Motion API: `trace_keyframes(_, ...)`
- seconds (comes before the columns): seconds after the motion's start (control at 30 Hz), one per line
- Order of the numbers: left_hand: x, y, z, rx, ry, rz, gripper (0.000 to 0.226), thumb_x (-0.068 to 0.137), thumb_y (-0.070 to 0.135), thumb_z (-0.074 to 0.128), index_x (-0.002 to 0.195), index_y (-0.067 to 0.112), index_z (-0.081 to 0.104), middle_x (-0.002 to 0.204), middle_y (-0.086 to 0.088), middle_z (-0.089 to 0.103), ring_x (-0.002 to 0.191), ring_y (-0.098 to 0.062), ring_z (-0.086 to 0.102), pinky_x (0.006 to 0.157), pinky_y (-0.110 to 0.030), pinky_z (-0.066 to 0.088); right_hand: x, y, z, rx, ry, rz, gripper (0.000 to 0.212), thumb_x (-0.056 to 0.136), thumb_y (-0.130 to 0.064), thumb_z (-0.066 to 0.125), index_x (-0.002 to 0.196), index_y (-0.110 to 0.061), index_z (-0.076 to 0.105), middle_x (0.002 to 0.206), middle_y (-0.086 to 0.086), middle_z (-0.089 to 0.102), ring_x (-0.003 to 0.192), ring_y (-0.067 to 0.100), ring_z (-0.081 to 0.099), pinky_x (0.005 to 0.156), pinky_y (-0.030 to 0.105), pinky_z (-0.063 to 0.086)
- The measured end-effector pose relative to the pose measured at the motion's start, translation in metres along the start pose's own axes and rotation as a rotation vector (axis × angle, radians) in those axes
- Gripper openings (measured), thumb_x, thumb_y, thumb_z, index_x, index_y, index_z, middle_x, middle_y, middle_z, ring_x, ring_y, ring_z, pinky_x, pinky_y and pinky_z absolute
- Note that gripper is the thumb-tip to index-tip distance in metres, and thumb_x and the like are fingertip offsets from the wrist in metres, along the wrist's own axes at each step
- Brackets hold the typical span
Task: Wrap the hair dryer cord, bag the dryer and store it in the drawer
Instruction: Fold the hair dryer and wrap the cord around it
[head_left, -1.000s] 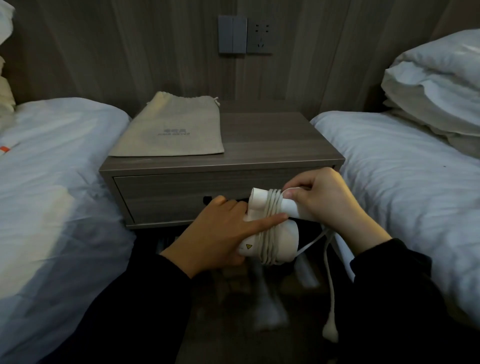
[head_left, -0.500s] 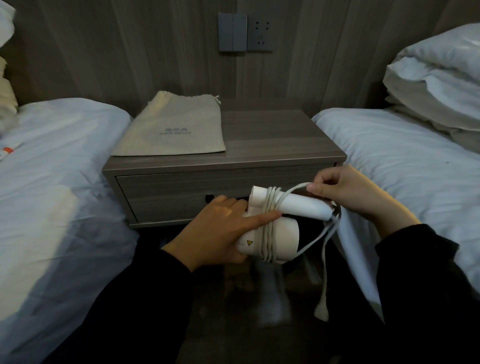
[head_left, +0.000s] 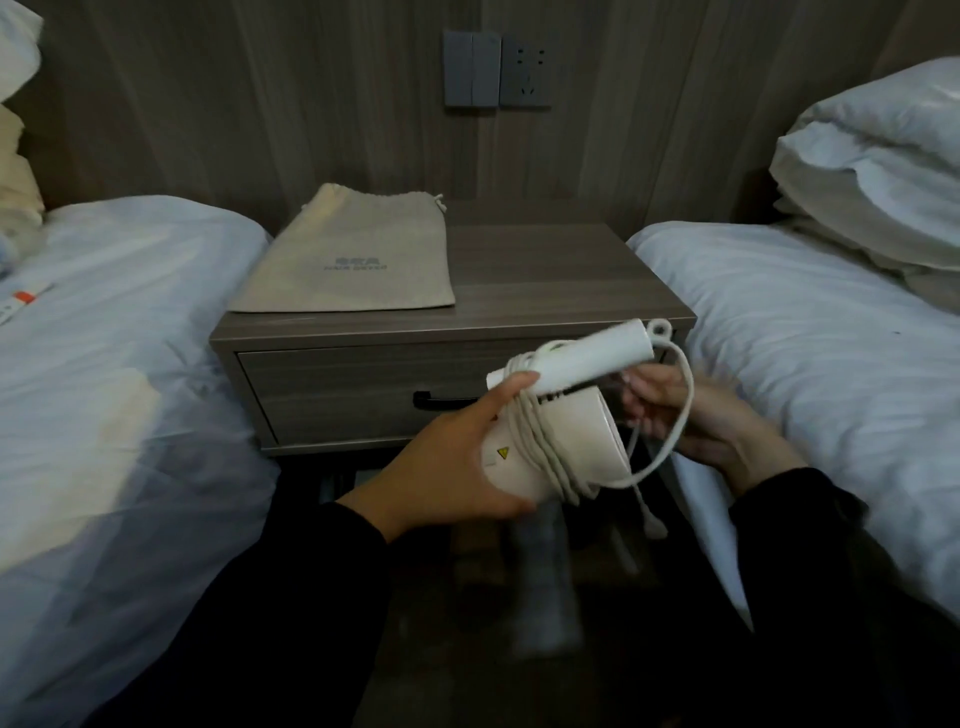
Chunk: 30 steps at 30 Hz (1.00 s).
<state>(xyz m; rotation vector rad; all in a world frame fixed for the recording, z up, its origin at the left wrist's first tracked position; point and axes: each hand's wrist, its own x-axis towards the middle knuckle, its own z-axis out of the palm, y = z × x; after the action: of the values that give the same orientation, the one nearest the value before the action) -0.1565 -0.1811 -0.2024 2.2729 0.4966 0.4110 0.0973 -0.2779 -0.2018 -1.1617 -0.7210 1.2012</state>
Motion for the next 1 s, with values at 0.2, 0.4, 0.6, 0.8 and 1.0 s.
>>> trace_keyframes(0.2,0.003,-0.004,-0.004,-0.304,0.148,-0.057,0.108,0.06,0.009,0.084,0.141,0.045,0.023,0.124,0.031,0.047,0.108,0.019,0.049,0.084,-0.005,0.042,0.002,0.013,0.031,-0.447,0.094,0.003,0.04,0.089,-0.02,0.055,0.05,-0.011,0.062,0.041,0.009,0.049,0.03,0.01,0.036,0.036,0.018,0.029)
trace_keyframes(0.4,0.005,-0.007,-0.016,-0.315,0.296,-0.094,0.11,0.056,0.023,0.084,0.145,0.041,0.022,0.131,0.031,0.044,0.119,0.009,0.047,0.094,-0.012,0.039,-0.01,-0.004,0.063,-0.628,-0.014,0.0,0.03,0.096,-0.015,0.044,0.079,-0.005,0.067,0.039,0.0,0.047,0.029,0.008,0.03,0.034,0.018,0.026)
trace_keyframes(0.6,0.006,-0.003,-0.022,-0.242,0.374,-0.174,0.109,0.063,0.019,0.083,0.145,0.045,0.015,0.132,0.017,0.044,0.119,-0.007,0.047,0.097,-0.026,0.041,-0.023,-0.028,0.077,-0.929,0.142,-0.121,0.031,0.095,-0.02,0.047,0.076,-0.014,0.071,0.04,-0.003,0.05,0.032,0.005,0.035,0.04,0.016,0.033)
trace_keyframes(0.8,0.004,0.002,-0.019,-0.207,0.417,-0.219,0.111,0.065,0.019,0.082,0.146,0.046,0.011,0.144,0.009,0.041,0.118,-0.005,0.045,0.094,-0.021,0.037,-0.032,-0.032,0.098,-1.17,0.096,-0.071,0.037,0.095,-0.027,0.046,0.077,-0.005,0.07,0.044,0.001,0.056,0.03,0.004,0.044,0.041,0.008,0.034)
trace_keyframes(1.0,0.003,0.0,-0.029,-0.167,0.445,-0.262,0.109,0.066,0.024,0.082,0.145,0.049,0.01,0.141,0.007,0.044,0.113,-0.006,0.046,0.092,-0.021,0.037,-0.046,-0.042,0.11,-1.357,0.022,-0.135,0.019,0.09,-0.016,0.05,0.09,-0.02,0.069,0.06,-0.01,0.055,0.053,0.002,0.049,0.049,0.011,0.037)
